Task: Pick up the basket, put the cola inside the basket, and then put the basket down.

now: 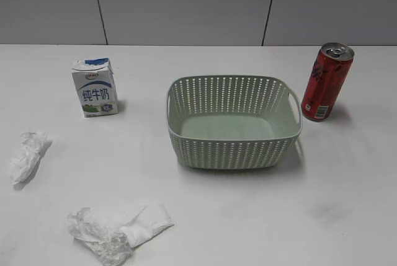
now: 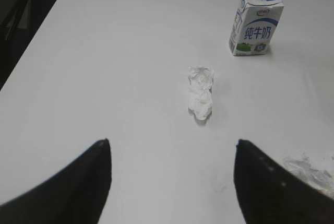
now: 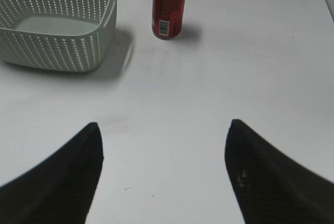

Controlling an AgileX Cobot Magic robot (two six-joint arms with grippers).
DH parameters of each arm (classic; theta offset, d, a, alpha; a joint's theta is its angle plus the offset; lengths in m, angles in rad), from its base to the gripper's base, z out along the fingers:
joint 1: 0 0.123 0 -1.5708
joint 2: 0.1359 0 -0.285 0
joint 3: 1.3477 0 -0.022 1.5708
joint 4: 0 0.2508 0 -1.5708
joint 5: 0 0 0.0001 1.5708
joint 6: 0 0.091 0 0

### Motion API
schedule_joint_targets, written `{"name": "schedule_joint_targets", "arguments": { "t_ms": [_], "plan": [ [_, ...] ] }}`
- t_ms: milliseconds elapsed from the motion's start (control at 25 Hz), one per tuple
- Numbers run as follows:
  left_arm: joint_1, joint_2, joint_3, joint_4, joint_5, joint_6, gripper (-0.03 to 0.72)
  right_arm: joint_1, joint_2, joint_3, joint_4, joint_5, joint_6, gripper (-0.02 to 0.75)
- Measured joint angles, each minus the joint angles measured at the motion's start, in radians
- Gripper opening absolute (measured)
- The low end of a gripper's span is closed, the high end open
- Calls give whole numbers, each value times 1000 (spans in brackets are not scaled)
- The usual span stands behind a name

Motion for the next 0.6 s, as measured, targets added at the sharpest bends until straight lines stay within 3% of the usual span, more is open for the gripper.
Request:
{"name": "schedule_joint_targets", "arguments": {
  "t_ms": [600],
  "plan": [
    [0, 0, 0, 0, 0, 0, 554, 0, 0, 0, 0, 0, 0, 552]
  ]
}}
